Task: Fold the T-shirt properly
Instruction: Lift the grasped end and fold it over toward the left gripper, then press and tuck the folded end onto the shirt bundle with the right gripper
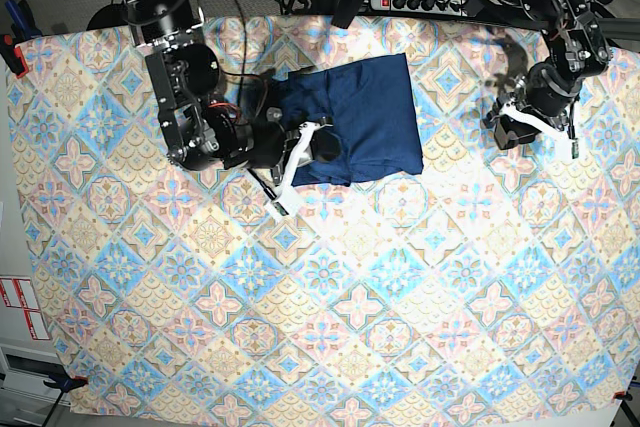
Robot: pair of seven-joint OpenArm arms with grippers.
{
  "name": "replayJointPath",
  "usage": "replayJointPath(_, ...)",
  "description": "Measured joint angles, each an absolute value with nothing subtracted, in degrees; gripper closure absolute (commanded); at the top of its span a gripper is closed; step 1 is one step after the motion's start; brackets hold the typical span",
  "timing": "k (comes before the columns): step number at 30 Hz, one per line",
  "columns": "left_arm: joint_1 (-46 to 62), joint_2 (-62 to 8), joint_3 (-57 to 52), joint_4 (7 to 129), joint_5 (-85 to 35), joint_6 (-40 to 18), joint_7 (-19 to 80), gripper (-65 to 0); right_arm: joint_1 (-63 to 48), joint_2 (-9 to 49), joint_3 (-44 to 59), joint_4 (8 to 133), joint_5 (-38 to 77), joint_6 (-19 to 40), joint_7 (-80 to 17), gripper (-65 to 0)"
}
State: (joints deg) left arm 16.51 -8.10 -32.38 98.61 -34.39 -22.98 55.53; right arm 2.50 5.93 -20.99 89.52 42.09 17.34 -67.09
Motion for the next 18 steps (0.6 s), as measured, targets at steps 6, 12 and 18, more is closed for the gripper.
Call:
replayJointPath(6,16.7,-8.1,-32.4,98.6,-34.3,-23.0,55.5,-22.2,5.8,5.7,-30.7,92.8,42.4,22.1,-68.4,-2.2)
replayJointPath(12,16.7,-8.2,-32.4,98.6,-33.9,-23.0,55.5,-22.2,11.9,6.1,-41.5,92.5,42.2,24.8,-68.7,-2.3)
replayJointPath(18,16.8,-7.9,-32.4,98.6,-33.9,-23.0,55.6,-22.2,16.4,5.6,-48.0,85.3,42.3,24.9,-65.7,-2.3)
